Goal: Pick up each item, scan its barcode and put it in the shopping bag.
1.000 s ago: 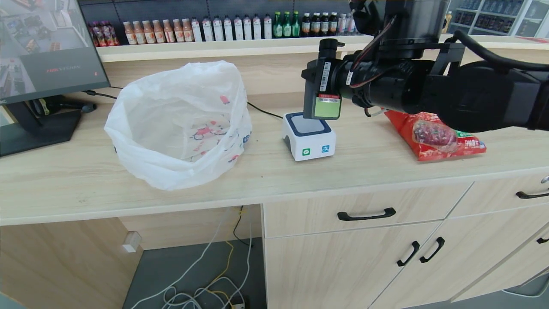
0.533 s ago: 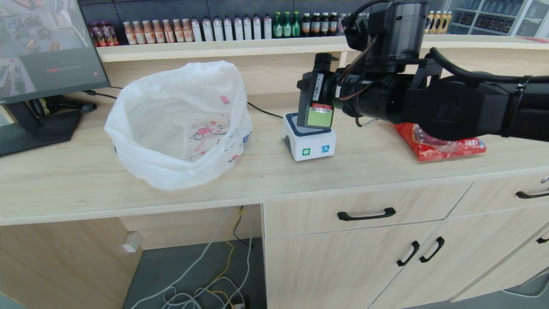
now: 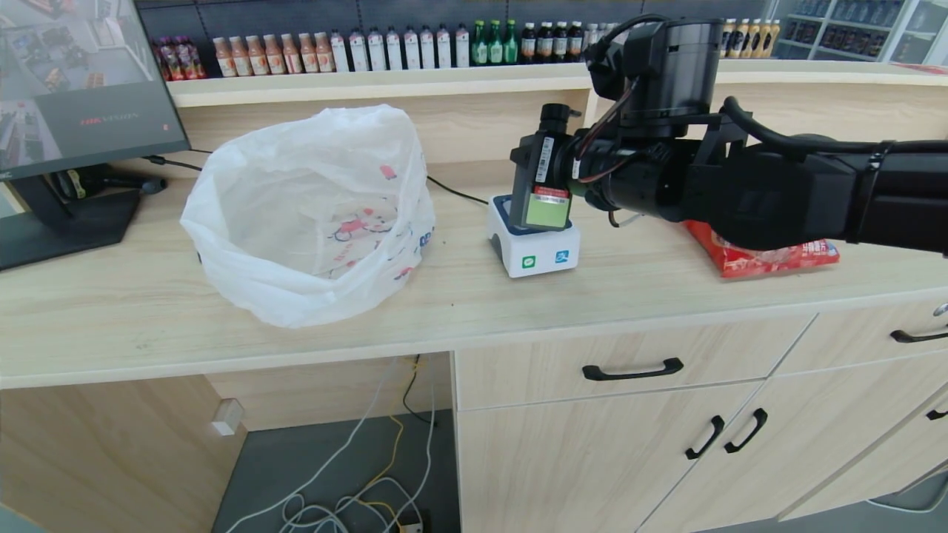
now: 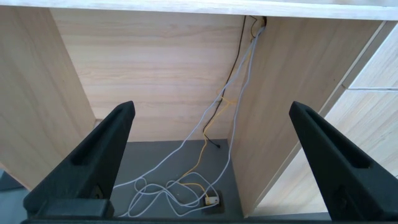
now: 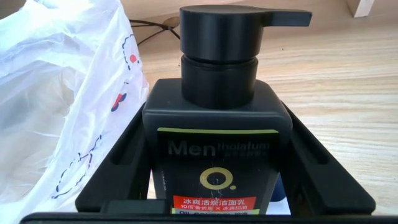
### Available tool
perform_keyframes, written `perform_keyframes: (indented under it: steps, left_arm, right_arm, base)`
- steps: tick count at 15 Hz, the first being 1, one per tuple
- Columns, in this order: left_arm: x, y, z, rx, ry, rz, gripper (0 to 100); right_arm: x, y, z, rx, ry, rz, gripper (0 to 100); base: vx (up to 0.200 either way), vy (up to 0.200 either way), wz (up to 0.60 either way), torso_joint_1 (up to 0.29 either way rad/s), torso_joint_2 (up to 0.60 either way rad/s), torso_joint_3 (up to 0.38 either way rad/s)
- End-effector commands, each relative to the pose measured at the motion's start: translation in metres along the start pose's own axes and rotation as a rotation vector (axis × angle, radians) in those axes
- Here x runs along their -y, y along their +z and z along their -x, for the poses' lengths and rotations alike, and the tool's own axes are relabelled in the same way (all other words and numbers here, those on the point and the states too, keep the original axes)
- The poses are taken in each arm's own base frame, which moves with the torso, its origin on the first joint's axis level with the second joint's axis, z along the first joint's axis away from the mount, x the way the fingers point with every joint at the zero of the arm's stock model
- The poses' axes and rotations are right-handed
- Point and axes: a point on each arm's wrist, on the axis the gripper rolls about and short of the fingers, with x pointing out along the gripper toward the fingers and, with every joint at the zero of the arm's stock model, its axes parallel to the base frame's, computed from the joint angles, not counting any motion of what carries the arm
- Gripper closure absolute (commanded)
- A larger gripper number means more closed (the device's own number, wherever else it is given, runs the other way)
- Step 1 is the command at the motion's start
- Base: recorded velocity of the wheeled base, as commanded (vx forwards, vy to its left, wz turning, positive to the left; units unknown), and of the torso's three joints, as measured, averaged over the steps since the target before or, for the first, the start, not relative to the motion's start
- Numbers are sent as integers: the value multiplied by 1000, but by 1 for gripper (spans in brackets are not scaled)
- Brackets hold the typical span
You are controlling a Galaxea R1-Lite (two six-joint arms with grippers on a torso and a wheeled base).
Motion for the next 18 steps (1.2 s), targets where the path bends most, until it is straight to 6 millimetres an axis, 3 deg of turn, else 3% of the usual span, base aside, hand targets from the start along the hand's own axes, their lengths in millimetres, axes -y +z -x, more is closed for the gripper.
perform_keyframes:
  steps: [1, 18]
  left_arm:
    - [0, 0, 0, 0, 0, 1, 0]
    - [0, 0, 0, 0, 3, 1, 0]
  right_arm:
    - [0, -3, -2, -8, -1, 0, 100]
    - [0, -6, -6, 0, -1, 2, 100]
  base:
    - [0, 0, 0, 0, 0, 0]
    - [0, 0, 0, 0, 0, 0]
